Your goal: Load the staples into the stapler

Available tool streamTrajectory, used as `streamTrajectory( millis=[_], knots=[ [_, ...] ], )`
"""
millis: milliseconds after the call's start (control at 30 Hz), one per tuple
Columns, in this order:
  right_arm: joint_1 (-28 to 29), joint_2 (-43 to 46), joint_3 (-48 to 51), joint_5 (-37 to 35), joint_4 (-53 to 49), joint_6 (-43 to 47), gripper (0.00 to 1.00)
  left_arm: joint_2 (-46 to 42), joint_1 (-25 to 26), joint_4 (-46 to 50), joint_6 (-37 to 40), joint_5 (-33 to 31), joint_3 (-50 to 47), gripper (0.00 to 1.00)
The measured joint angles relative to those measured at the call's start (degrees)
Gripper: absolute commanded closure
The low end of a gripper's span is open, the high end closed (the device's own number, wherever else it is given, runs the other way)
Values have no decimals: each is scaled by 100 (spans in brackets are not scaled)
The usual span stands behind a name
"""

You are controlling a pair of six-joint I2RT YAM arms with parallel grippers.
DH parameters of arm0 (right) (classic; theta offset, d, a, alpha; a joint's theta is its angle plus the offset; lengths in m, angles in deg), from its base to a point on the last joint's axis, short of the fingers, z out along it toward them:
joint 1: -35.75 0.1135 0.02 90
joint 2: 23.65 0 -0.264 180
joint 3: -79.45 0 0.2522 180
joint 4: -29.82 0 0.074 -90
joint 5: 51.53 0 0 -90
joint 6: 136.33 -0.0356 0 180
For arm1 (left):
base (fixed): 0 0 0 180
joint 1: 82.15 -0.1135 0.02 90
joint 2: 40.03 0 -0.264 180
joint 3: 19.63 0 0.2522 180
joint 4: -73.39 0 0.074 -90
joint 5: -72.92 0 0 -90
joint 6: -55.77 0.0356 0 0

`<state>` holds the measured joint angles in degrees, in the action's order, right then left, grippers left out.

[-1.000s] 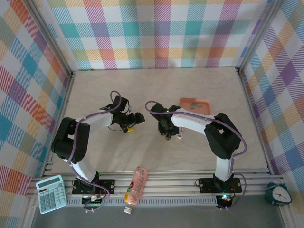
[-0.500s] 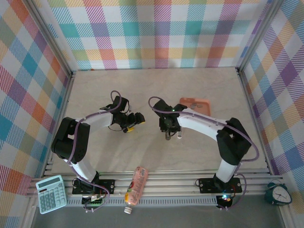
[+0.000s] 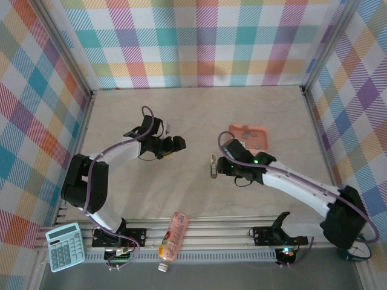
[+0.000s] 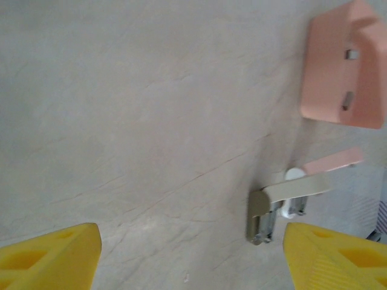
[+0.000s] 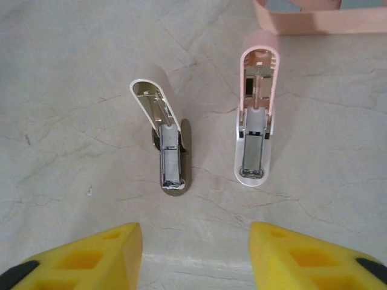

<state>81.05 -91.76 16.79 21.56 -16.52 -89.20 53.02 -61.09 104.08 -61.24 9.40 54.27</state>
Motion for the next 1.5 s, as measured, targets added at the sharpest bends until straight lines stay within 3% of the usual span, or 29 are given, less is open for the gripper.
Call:
streamTrajectory(
  millis=[200,333,567,767,1000,1500],
  knots=[
    [-153,1329,1082,74,715,-15,39,87,236,199,354,13,907,23],
    [-286,1860,1447,273,866,-17,39,662,570,411,619,142,1858,27],
    [-428,2422,1897,588,1005,-197,39,1961,1152,859,890,369,2774,31],
    [-448,2308,2409,1027,1327,-501,39,2872,1410,1226,994,459,3434,35],
    [-527,2214,2409,1292,1370,-573,39,3193,1488,1311,994,595,3753,42],
    [-706,2415,2494,1613,1349,-625,39,3130,1755,1305,973,901,3270,43]
  ],
)
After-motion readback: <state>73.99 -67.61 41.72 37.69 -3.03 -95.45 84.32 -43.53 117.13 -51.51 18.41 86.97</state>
